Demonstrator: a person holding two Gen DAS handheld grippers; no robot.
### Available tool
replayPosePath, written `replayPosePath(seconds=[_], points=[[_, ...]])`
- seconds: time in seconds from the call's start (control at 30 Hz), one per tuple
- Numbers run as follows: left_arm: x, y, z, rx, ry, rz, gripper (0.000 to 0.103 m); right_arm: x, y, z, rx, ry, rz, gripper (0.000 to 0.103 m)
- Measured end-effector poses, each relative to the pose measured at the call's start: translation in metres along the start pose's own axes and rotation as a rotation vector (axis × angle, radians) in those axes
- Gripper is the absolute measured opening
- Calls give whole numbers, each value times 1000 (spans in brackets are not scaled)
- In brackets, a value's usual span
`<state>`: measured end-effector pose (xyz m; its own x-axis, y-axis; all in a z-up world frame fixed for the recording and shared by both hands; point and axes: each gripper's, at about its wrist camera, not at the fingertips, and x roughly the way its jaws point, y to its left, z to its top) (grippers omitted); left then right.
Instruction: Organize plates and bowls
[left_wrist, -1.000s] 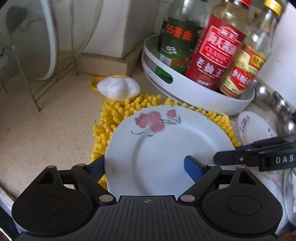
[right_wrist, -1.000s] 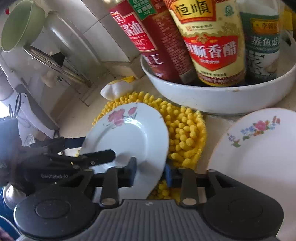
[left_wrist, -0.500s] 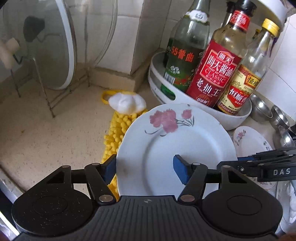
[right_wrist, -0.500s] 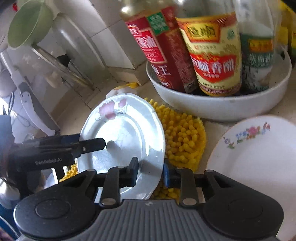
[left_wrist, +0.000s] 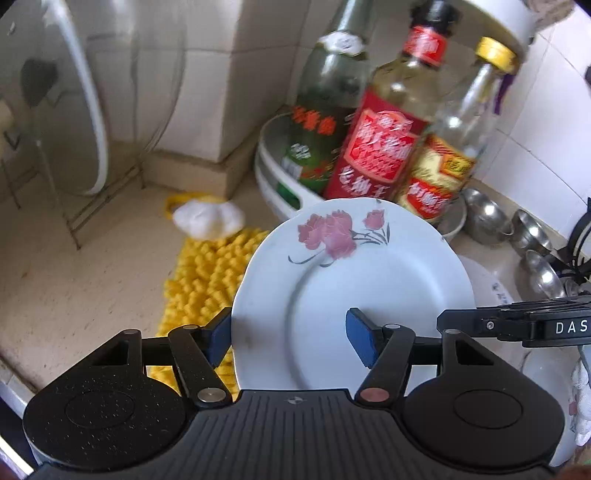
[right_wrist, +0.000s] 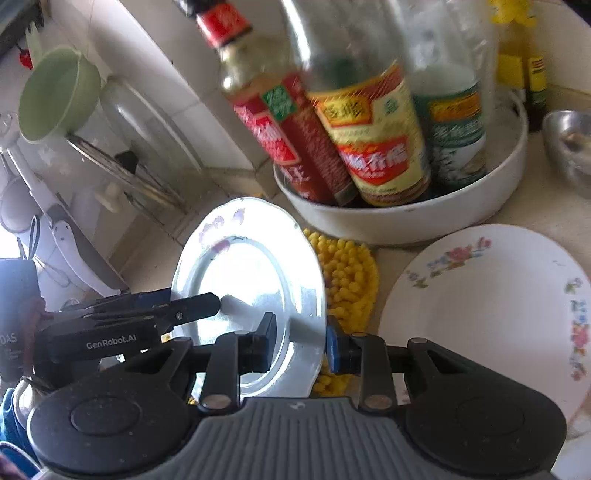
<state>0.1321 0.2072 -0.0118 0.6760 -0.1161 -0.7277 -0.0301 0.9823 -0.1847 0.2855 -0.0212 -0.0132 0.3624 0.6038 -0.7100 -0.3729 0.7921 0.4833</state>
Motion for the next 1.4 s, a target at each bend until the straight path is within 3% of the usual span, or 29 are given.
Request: replayPosePath(seconds=[0.33,0.87,1.13,1.4], points=[[-3,-76,1,105,-6,-52,72,-66,-44,-19,84,-77,-21,52],[9,-195,-28,287,65,-223,72,-179,-111,-87,240,-172,-160,52],[9,-238,-51,346,104,-263,73,-212,-137,-122,295,-174,-212,53],[9,-254,-72,355,142,-254,75,-222,-148,-145,309,-139,-217,54]])
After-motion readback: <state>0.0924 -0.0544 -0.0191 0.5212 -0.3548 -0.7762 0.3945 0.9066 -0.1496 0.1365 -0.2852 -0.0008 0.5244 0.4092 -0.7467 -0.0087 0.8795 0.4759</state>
